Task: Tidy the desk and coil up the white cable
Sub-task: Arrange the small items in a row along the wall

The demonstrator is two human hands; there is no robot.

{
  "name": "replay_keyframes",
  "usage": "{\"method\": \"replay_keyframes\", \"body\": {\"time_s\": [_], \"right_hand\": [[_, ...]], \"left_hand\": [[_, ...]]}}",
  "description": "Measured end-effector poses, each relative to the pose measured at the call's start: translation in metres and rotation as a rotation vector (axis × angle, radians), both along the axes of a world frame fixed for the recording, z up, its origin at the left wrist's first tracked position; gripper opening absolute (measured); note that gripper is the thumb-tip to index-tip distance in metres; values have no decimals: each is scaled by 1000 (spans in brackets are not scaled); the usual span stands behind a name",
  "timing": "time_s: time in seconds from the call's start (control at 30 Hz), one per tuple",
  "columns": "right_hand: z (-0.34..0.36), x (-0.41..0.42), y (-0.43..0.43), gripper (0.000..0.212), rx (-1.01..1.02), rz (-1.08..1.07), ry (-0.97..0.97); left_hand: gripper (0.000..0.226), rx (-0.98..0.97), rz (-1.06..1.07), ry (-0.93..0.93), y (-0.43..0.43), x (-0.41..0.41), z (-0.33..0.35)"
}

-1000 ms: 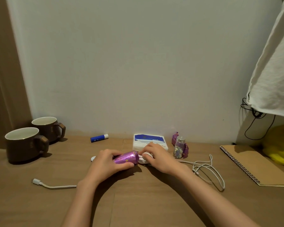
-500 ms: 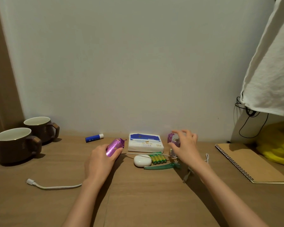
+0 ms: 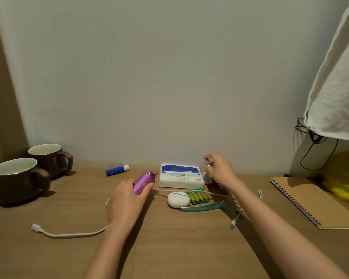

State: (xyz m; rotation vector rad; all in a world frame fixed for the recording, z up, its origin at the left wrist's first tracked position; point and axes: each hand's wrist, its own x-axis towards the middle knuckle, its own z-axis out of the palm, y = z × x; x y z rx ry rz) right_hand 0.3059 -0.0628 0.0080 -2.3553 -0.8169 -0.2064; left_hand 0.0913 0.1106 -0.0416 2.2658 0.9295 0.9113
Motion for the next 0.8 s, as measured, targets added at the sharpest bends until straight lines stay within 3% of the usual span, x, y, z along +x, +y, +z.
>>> {"method": "replay_keyframes", "body": {"time_s": [0.47, 0.67, 0.8], "right_hand": [[-9, 20, 21, 38, 89, -50, 0], [-12, -7, 6, 35, 259, 14, -93], [-24, -35, 3, 24, 144, 174, -183]], "left_hand": [[43, -20, 15, -11, -1, 0, 2], [38, -104, -4, -72, 4, 1, 7], [31, -156, -6, -160, 2, 10, 19]]}}
